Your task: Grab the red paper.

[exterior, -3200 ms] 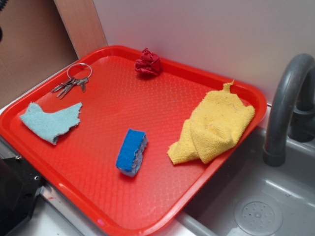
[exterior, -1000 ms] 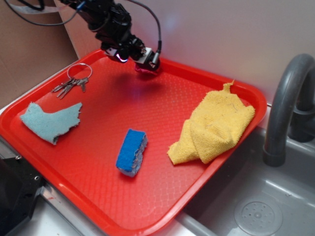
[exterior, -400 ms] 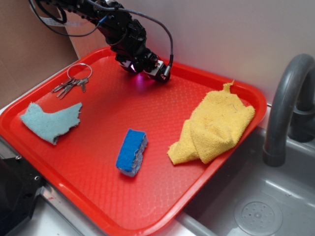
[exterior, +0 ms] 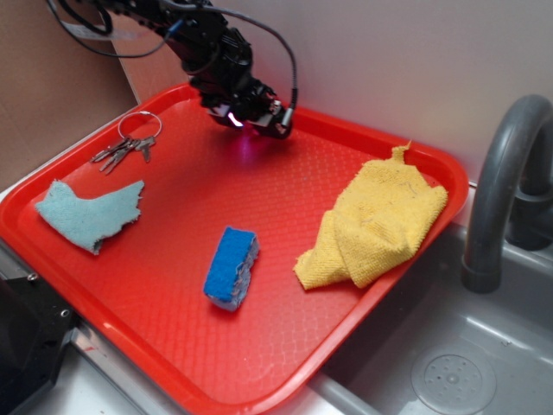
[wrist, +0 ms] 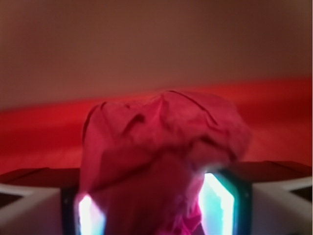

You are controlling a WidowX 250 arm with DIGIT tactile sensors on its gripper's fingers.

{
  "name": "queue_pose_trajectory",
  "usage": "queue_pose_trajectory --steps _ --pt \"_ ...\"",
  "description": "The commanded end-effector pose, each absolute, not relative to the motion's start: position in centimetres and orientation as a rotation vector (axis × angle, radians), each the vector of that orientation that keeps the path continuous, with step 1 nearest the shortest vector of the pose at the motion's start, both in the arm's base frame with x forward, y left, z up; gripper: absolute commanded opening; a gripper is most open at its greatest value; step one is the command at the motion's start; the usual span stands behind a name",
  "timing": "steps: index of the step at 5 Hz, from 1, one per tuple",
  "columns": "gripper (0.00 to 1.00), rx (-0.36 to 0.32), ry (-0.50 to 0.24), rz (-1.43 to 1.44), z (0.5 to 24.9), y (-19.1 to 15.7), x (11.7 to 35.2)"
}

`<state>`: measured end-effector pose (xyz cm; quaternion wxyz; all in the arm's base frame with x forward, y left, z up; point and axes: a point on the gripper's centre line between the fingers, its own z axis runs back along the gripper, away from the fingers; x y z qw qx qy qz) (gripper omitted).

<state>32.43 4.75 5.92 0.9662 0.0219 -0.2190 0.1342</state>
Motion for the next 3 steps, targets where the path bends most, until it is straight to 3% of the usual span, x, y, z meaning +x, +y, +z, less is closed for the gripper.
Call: queue_pose_trajectory --steps 1,2,3 --pt "0.0 0.135 -0.322 0.427 17.8 2.1 24.7" --pt "0.0 0.099 -0.328 0.398 21.1 1.7 21.5" --pt "0.0 0.042 -0.342 0.433 22.7 2.0 19.0"
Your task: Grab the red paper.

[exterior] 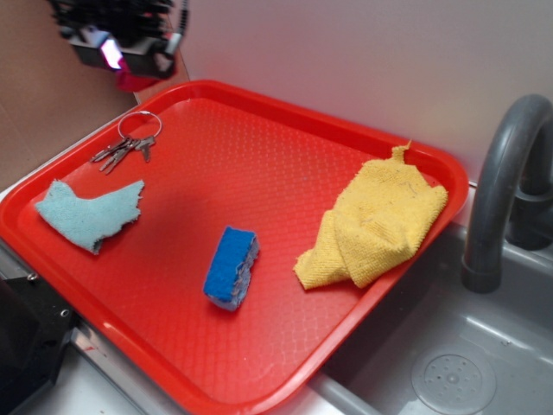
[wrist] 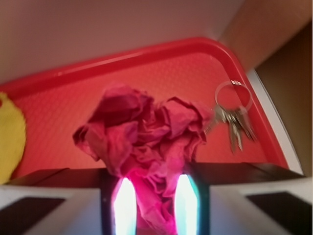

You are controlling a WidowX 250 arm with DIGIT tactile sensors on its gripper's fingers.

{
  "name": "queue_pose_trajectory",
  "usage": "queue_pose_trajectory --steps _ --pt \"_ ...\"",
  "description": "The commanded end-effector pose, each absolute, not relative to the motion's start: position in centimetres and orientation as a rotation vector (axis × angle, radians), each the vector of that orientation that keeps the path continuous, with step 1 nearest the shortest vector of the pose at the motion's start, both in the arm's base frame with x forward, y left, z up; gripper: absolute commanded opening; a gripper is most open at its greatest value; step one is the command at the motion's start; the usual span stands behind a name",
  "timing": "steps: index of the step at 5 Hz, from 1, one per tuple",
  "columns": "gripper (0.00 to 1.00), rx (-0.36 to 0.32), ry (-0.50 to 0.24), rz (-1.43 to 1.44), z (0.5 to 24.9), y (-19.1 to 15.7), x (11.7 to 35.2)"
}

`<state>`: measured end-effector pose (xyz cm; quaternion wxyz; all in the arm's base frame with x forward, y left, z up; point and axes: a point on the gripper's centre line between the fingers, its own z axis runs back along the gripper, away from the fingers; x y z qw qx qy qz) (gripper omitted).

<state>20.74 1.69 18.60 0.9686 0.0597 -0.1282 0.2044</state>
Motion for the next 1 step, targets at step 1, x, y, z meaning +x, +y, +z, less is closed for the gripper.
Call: queue_pose_trajectory --steps 1 --pt "0.0 -0.04 -0.29 0.42 21.86 2.85 19.68"
